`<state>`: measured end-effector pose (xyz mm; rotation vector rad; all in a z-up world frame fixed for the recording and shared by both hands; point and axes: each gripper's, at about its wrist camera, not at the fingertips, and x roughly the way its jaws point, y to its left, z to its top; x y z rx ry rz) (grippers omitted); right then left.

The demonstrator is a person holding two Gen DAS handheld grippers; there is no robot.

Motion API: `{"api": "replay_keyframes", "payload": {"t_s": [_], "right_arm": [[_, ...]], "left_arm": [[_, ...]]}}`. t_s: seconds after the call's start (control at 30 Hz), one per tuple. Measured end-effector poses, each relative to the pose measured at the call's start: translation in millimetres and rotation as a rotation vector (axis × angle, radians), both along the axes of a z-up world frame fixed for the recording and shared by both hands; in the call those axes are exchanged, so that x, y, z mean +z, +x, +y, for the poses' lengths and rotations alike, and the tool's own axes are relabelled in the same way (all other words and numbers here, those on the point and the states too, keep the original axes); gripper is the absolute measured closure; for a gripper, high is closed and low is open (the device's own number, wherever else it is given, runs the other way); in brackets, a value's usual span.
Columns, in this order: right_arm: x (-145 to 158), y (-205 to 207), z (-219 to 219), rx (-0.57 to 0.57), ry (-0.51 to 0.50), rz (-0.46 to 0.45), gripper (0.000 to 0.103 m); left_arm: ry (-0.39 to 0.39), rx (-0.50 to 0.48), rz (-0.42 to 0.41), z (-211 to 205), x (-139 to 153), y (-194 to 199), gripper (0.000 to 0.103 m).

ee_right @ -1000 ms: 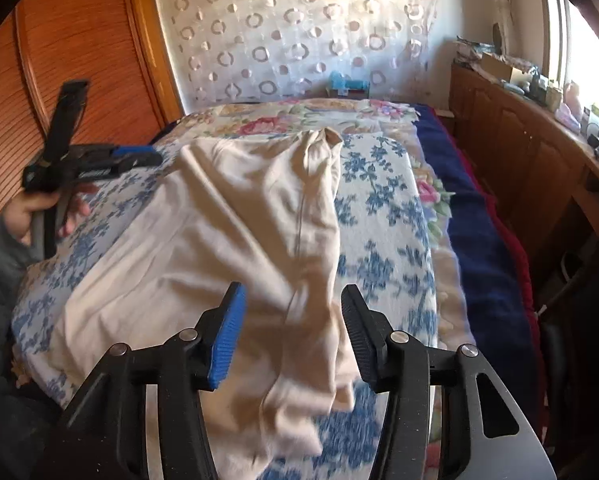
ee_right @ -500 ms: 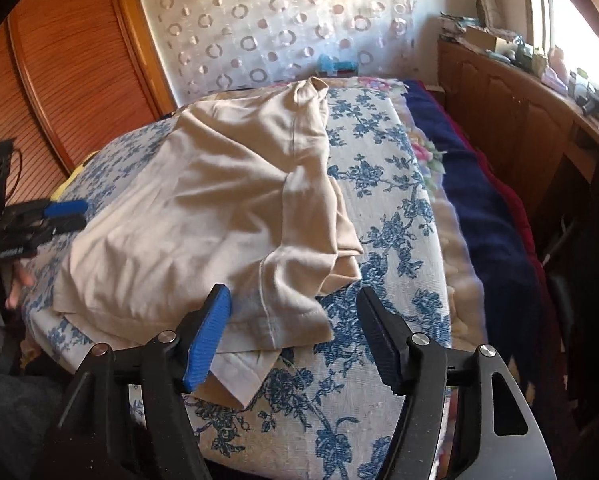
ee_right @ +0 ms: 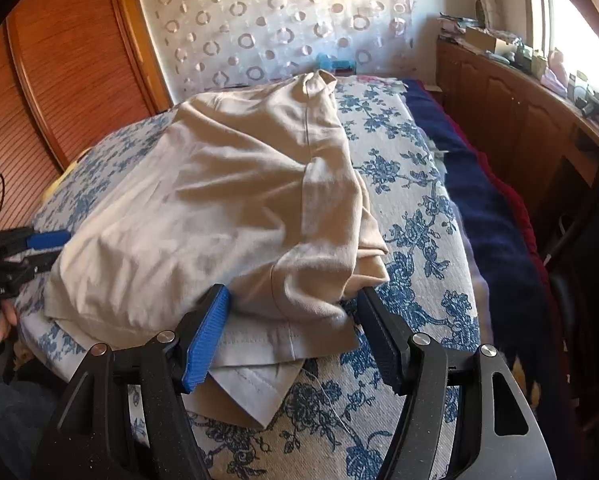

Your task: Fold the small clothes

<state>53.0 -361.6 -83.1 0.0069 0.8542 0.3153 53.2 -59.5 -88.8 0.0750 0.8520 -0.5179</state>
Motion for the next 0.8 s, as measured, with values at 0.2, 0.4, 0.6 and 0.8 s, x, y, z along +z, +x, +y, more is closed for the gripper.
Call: {"api": "replay_keyframes", "payload": {"t_s": [0.2,0.4,0.6,0.8], "right_arm": [[-3,0,6,0.008,-0.01,-0.015,0.031],[-5,-4,15,0.043,-0.05,-0.029,0.043],[-5,-8,18,0.083,-0.021,-0.022,0.074],[-3,-10,19,0.119,0.035,-0.011,0.094]], "left_arm": [[-0.001,0.015,0.015,-4,-5,-5,0.06],[-0.011,-0.001,0.017,-10,-8,-12,0.06],[-0.046,-0.045,0.029,-14,-7,-14,0.06],[-0.053,-0.089,0.04,-20,-6,-13,0.083]]}}
